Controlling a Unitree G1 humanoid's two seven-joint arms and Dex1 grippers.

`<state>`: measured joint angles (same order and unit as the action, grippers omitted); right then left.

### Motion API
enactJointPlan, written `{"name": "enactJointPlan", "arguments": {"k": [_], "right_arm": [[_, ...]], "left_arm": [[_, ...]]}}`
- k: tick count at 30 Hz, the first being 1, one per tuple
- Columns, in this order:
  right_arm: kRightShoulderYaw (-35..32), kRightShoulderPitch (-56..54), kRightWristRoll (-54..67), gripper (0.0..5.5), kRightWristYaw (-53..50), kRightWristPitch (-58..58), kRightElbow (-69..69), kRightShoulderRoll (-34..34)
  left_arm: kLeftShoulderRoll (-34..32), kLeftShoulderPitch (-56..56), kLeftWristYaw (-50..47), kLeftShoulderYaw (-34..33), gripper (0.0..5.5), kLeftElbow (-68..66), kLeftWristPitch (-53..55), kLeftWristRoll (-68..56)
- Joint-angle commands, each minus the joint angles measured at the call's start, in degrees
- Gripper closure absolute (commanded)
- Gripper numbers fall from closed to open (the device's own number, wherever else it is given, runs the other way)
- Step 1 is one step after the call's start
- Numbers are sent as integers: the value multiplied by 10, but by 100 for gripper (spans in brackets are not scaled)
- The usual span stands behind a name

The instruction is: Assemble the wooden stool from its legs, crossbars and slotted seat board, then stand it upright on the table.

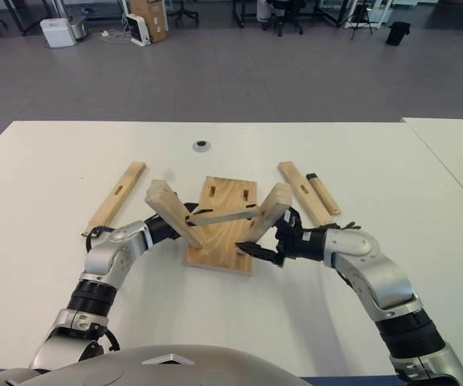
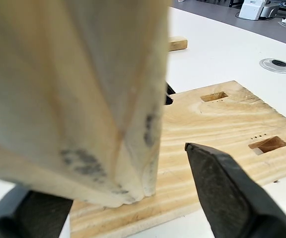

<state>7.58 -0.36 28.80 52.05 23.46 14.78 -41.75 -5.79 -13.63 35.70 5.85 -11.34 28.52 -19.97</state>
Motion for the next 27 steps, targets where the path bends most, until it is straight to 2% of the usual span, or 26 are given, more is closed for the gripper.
{"name": "enactJointPlan", "arguments": {"k": [1, 8, 15, 20, 23, 27], "right_arm": [[-10, -6, -15, 180, -3, 5, -8, 3], [2, -62, -132, 180, -40, -98, -159, 22], [-32, -107, -134, 180, -29, -148, -225, 45], [-113, -104, -76, 180, -27, -94, -143, 13], [-157, -73, -30, 180, -12, -17, -32, -34], [-204, -53, 8, 180, -14, 45, 46, -67]], "left_arm": [[1, 5, -3, 2, 225, 1, 3, 2], [4, 6, -2, 6, 225, 2, 3, 2], [7, 9, -6, 7, 225, 3, 3, 1], [10, 16, -10, 3, 225, 6, 3, 0], [8, 17, -11, -1, 225, 4, 1, 0], [9, 18, -12, -2, 225, 3, 0, 1]]}}
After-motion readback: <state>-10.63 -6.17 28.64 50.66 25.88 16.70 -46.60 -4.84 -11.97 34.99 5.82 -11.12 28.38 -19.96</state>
